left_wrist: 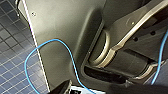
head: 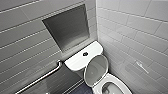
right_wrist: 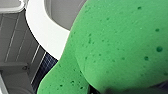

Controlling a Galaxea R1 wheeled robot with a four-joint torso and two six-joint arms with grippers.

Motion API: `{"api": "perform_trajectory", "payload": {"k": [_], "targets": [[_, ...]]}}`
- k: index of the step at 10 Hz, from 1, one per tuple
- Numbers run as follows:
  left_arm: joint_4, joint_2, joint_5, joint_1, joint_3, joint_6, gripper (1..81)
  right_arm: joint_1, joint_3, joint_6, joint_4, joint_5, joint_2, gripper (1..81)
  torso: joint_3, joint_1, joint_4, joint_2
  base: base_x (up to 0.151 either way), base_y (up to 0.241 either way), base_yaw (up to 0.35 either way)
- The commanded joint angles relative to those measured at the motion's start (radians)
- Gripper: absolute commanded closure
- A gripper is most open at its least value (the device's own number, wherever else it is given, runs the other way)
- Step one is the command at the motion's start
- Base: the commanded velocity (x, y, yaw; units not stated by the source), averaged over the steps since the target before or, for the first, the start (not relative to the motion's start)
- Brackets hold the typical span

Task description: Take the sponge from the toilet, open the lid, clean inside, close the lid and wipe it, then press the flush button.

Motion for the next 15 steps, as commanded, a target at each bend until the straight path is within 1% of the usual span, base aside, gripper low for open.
{"api": "perform_trajectory", "payload": {"k": [1,2,3,4,5,6,7,8,9,10,11,13,14,15], "targets": [[0.002,-0.015,0.082,0.019,0.003,0.006,1.0,-0.017,0.160,0.091,-0.115,-0.001,-0.123,81.1,0.000,0.000,0.000,0.000,0.000,0.000,0.000],[0.003,-0.015,0.082,0.019,0.003,0.006,1.0,-0.039,0.215,0.145,-0.174,0.046,-0.166,81.1,0.000,0.000,0.000,0.000,0.000,0.000,0.000],[0.003,-0.015,0.082,0.019,0.005,0.006,1.0,-0.063,0.254,0.202,-0.232,0.064,-0.213,81.1,0.000,0.000,0.000,0.000,0.000,0.000,0.000],[0.003,-0.015,0.082,0.019,0.005,0.006,1.0,-0.096,0.274,0.239,-0.271,0.067,-0.243,81.1,0.000,0.000,0.000,0.000,0.000,0.000,0.000],[0.003,-0.015,0.082,0.019,0.005,0.006,1.0,-0.114,0.294,0.270,-0.312,0.097,-0.259,81.1,0.000,0.000,0.000,0.000,0.000,0.000,0.000],[0.003,-0.014,0.082,0.018,0.005,0.006,1.0,-0.110,0.342,0.276,-0.331,0.142,-0.262,81.1,0.000,0.000,0.000,0.000,0.000,0.000,0.000],[0.003,-0.015,0.082,0.019,0.005,0.006,1.0,-0.085,0.398,0.271,-0.332,0.191,-0.266,81.1,0.000,0.000,0.000,0.000,0.000,0.000,0.000],[0.002,-0.015,0.082,0.018,0.005,0.006,1.0,-0.030,0.446,0.270,-0.323,0.217,-0.265,81.1,0.000,0.000,0.000,0.000,0.000,0.000,0.000],[0.002,-0.014,0.082,0.018,0.005,0.006,1.0,0.034,0.457,0.270,-0.306,0.216,-0.251,81.1,0.000,0.000,0.000,0.000,0.000,0.000,0.000],[0.002,-0.012,0.082,0.018,0.006,0.006,1.0,0.109,0.451,0.263,-0.245,0.211,-0.225,81.1,0.000,0.000,0.000,0.000,0.000,0.000,0.000],[0.002,-0.014,0.082,0.018,0.005,0.006,1.0,0.180,0.428,0.251,-0.165,0.209,-0.188,81.1,0.000,0.000,0.000,0.000,0.000,0.000,0.000],[0.000,-0.017,0.082,0.018,0.005,0.006,1.0,0.307,0.337,0.167,-0.019,0.202,-0.090,81.1,0.000,0.000,0.000,0.000,0.000,0.000,0.000],[-0.003,-0.020,0.082,0.018,0.005,0.006,1.0,0.352,0.279,0.100,0.065,0.202,-0.022,81.1,0.000,0.000,0.000,0.000,0.000,0.000,0.000],[-0.005,-0.020,0.082,0.018,0.002,0.006,1.0,0.387,0.225,0.053,0.114,0.200,0.040,81.1,0.000,0.000,0.000,0.000,0.000,0.000,0.000]]}}
